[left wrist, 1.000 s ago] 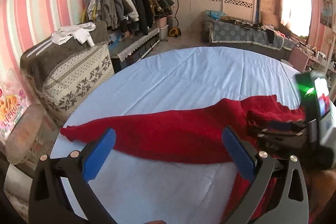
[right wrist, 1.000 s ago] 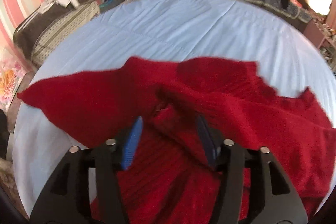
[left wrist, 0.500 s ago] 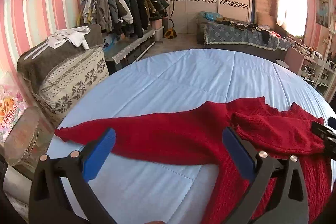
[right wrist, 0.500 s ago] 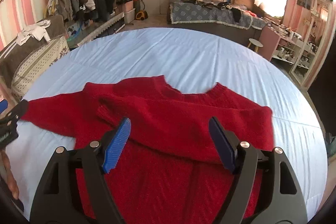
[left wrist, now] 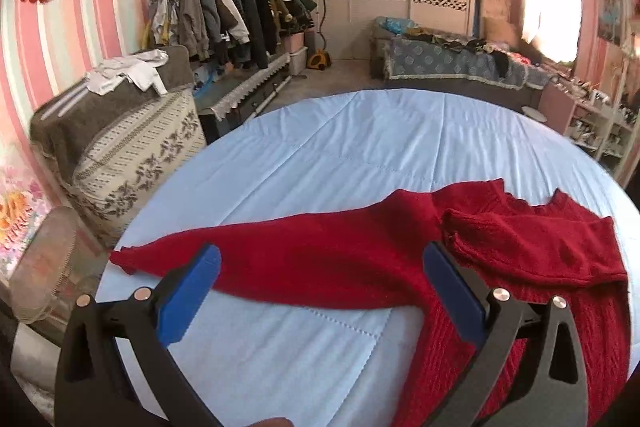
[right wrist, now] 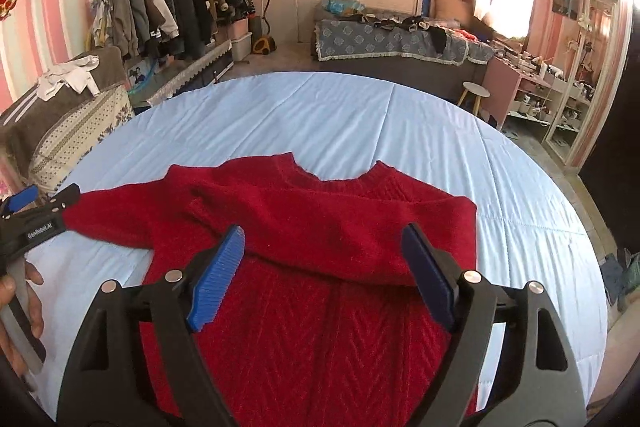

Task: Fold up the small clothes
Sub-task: 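Open the right gripper to release the folded sleeve, then move the left gripper to the other sleeve cuff and grasp it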

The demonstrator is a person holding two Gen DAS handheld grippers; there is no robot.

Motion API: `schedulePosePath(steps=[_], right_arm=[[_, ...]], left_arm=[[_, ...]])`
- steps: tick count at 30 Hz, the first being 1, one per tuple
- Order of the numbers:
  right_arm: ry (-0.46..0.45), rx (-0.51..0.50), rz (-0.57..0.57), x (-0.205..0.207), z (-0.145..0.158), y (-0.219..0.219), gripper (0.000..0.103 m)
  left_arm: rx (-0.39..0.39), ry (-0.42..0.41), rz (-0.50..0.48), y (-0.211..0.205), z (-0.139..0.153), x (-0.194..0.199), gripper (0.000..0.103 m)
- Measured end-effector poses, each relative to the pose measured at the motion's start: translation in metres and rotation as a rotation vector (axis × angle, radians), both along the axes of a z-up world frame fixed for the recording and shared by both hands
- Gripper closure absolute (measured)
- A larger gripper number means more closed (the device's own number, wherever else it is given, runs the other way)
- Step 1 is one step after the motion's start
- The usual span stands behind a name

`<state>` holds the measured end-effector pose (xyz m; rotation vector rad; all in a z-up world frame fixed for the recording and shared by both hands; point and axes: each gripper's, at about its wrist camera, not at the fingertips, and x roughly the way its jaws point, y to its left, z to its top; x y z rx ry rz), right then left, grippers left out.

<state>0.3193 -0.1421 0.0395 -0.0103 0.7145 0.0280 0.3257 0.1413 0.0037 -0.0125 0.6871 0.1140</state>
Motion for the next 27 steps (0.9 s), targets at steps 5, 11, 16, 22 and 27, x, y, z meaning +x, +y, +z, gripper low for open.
schedulePosePath(steps=[5,11,16,22,27], right_arm=[[0.012,-0.009,0.015,-0.013,0.003,0.021,0.018],[0.036,-0.023,0.051,-0.017,0.001,0.05,0.017],[0.053,-0.044,0.083,-0.011,-0.007,0.072,0.017],[0.063,-0.041,0.103,-0.001,-0.015,0.085,0.017],[0.08,-0.039,0.11,0.009,-0.023,0.089,0.017]], left_arm=[[0.022,0.013,0.053,0.039,0.005,-0.013,0.001],[0.017,0.076,0.022,0.091,0.006,-0.019,0.001],[-0.028,0.117,0.076,0.147,-0.002,-0.014,0.001],[0.001,0.164,0.118,0.195,-0.025,-0.008,0.001],[-0.033,0.199,0.175,0.233,-0.045,-0.002,0.001]])
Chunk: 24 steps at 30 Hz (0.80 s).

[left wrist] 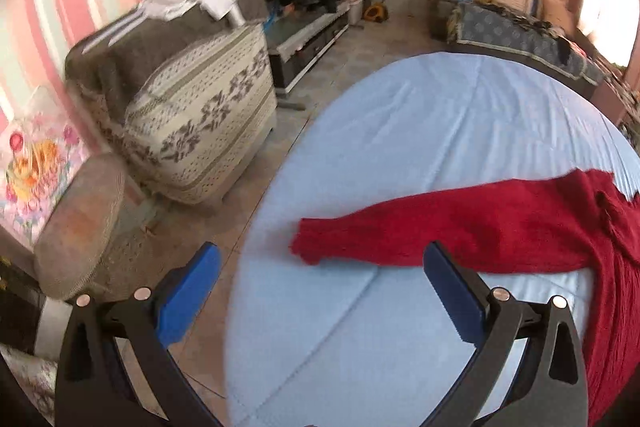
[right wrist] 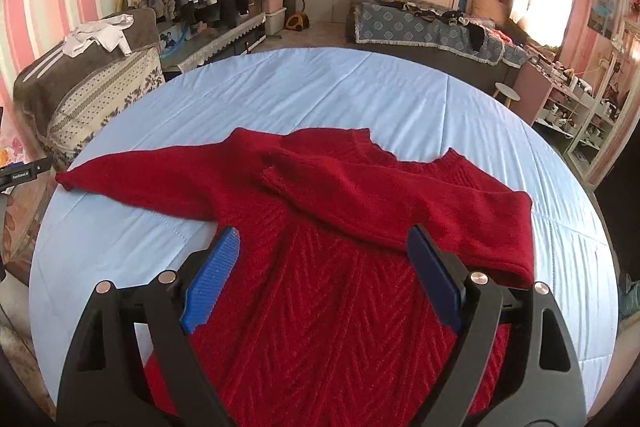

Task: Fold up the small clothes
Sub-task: 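Move the left gripper to the other sleeve cuff and grasp it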

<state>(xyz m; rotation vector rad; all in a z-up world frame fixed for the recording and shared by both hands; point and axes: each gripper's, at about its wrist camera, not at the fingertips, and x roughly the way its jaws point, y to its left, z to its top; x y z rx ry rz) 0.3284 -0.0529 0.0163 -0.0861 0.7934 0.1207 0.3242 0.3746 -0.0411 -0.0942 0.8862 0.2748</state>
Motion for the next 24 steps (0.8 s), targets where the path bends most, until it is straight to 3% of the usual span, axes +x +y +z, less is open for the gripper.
schedulePosePath(steps=[5,12,19,24], right_arm=[[0.016,0.003,0.001,0.011,-0.008,0.002,0.017],[0.017,0.004,0.009,0.019,-0.015,0.003,0.017],[0.027,0.012,0.019,0.024,-0.023,0.001,0.017],[0.034,0.019,0.017,0.03,-0.029,-0.002,0.017]], left_arm=[[-0.156,0.026,0.032,0.02,-0.014,0.008,0.001],[-0.292,0.048,0.029,0.017,-0.023,0.022,0.001],[-0.303,0.059,0.119,0.044,-0.034,0.038,0.001],[-0.394,0.062,0.119,0.056,-0.043,0.043,0.001]])
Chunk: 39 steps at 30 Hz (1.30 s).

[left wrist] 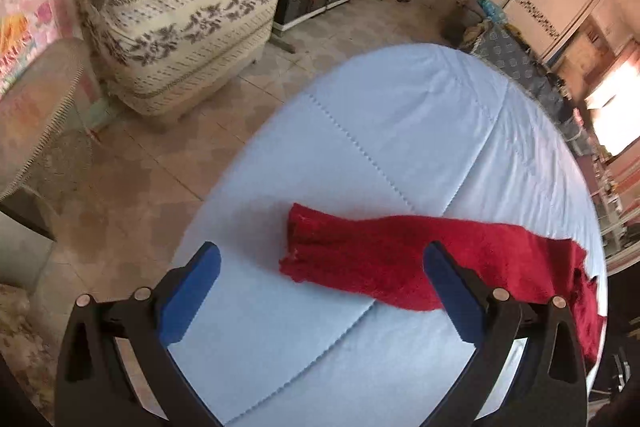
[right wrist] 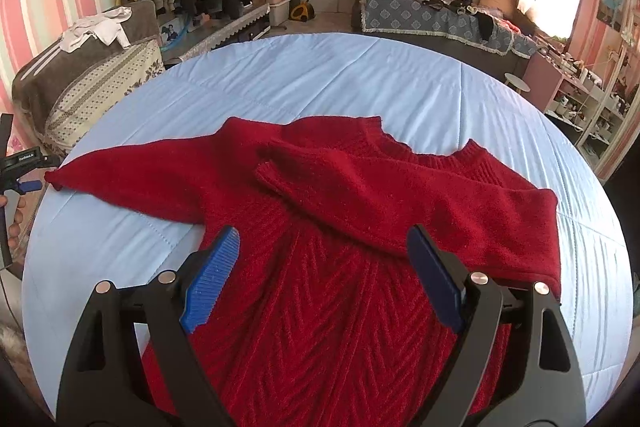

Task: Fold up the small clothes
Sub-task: 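Move the left gripper to the other sleeve cuff and grasp it, then lift the held sleeve and fold it across the sweater body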

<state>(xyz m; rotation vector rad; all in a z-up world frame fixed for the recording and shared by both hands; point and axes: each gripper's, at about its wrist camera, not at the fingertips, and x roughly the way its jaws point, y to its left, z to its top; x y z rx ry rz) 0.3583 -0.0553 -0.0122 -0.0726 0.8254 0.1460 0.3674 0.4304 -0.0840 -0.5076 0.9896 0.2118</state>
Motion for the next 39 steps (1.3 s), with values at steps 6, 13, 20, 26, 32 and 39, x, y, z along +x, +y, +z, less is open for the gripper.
schedulePosePath(steps=[6,13,20,26,32,39], right_arm=[[0.003,0.007,0.0,0.004,-0.005,-0.003,0.016],[0.004,0.005,0.008,0.006,-0.009,-0.001,0.016],[0.006,0.002,0.012,0.007,-0.011,0.003,0.016],[0.002,-0.003,0.007,0.007,-0.011,0.003,0.016],[-0.001,-0.008,0.008,0.008,-0.009,0.002,0.016],[-0.015,0.005,-0.009,0.012,0.003,-0.015,0.016]], left_arm=[[0.021,-0.015,0.0,-0.007,0.003,0.005,0.002],[0.055,0.048,-0.044,-0.012,-0.01,0.016,0.048],[0.096,0.038,-0.048,-0.014,-0.009,0.013,0.084],[0.134,-0.012,-0.048,-0.017,0.001,0.009,0.092],[0.165,-0.053,-0.046,-0.025,0.026,0.015,0.093],[0.207,-0.125,-0.095,-0.062,0.086,0.037,0.093]])
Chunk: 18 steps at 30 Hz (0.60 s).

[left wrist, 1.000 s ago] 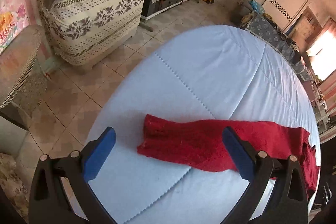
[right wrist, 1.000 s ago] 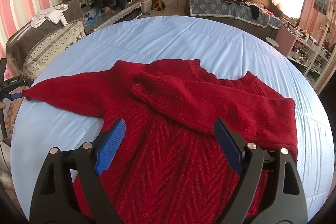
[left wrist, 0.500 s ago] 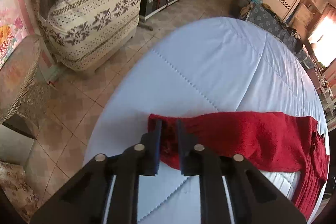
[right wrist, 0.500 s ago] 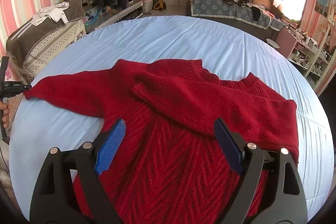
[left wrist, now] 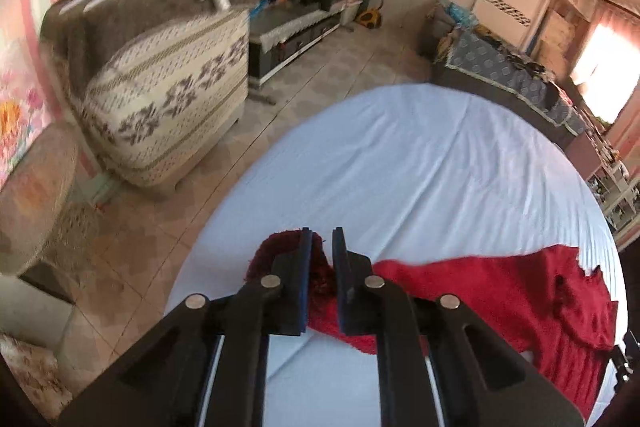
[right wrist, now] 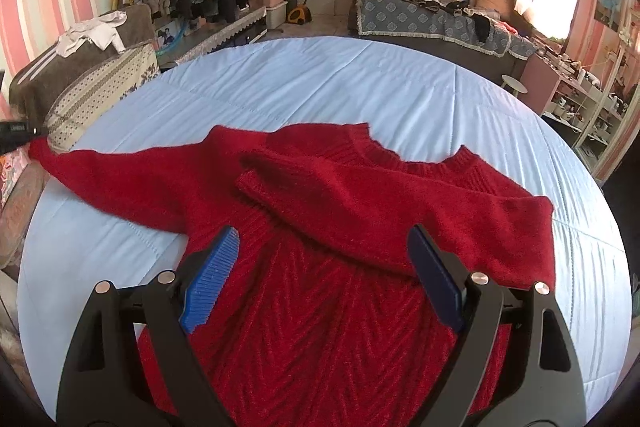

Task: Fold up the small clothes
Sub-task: 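Lift the held sleeve and fold it across the sweater body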

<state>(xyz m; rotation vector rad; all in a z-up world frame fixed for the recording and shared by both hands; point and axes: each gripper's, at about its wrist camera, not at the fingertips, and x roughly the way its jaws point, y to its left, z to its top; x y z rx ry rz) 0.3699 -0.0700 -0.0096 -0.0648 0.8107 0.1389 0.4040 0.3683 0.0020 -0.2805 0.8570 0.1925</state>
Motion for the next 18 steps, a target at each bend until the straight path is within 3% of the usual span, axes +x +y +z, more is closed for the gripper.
schedulePosePath(steps=[4,8,16,18], right_arm=[[-0.006,0.007,-0.013,0.0,0.006,-0.014,0.016],[-0.006,0.015,-0.04,0.002,0.008,-0.038,0.016],[-0.009,0.045,-0.117,0.0,0.012,-0.106,0.016],[-0.008,0.049,-0.141,-0.002,0.012,-0.127,0.016]], left_arm=[[0.036,-0.038,-0.055,-0.042,0.037,0.016,0.093],[0.071,-0.079,-0.141,-0.112,0.07,0.034,0.094],[0.099,-0.12,-0.332,-0.27,0.098,0.058,0.095],[0.105,-0.125,-0.374,-0.306,0.099,0.061,0.101]])
